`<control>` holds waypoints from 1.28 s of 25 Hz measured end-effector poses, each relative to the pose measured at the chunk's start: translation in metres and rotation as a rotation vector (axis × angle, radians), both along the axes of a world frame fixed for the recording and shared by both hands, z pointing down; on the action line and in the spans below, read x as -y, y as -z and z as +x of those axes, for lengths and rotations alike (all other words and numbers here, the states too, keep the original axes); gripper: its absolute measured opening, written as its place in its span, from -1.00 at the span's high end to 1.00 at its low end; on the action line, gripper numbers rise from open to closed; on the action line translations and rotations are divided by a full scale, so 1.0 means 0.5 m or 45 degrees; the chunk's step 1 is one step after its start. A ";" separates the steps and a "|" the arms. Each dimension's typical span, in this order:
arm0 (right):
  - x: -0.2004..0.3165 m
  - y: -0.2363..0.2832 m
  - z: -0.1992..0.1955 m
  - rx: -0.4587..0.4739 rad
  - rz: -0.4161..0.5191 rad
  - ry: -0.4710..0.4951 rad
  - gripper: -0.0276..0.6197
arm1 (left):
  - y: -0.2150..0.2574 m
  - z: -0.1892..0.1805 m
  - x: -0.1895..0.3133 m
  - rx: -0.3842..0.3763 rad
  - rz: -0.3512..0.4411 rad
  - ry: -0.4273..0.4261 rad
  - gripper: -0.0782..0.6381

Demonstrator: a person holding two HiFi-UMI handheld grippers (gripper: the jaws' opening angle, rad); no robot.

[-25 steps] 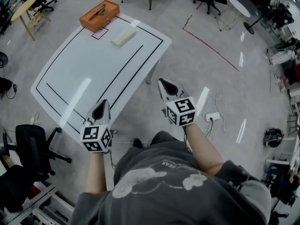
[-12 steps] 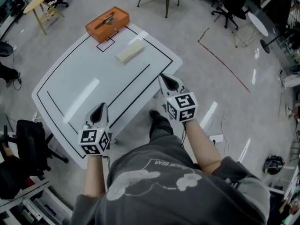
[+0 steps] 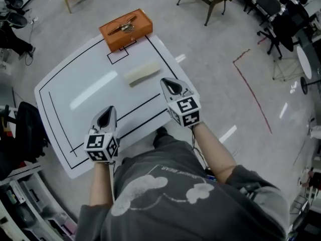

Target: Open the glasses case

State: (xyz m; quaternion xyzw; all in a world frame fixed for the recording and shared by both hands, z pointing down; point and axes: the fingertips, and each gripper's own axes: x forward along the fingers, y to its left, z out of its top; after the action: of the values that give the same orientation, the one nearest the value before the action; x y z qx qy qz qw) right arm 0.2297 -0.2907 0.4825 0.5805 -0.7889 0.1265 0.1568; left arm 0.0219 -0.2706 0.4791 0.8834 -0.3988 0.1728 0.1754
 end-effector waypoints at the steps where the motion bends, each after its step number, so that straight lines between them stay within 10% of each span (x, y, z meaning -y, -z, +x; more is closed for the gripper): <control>1: 0.016 -0.006 0.003 -0.007 -0.014 0.033 0.91 | -0.005 0.014 0.008 0.008 -0.006 0.014 0.77; 12: 0.126 -0.069 0.031 -0.114 -0.083 0.334 0.89 | -0.090 0.119 0.075 0.090 -0.078 0.143 0.77; 21: 0.159 -0.118 -0.008 -0.296 -0.108 0.632 0.16 | -0.150 0.146 0.112 0.114 -0.177 0.197 0.77; 32: 0.186 -0.161 -0.013 -0.391 -0.150 0.735 0.03 | -0.210 0.174 0.153 0.133 -0.282 0.207 0.77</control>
State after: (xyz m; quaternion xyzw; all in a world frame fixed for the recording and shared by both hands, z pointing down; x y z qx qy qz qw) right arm 0.2234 -0.3839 0.5628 0.3351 -0.8793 0.0334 0.3367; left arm 0.1089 -0.3470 0.5843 0.8133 -0.4560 0.2468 0.2640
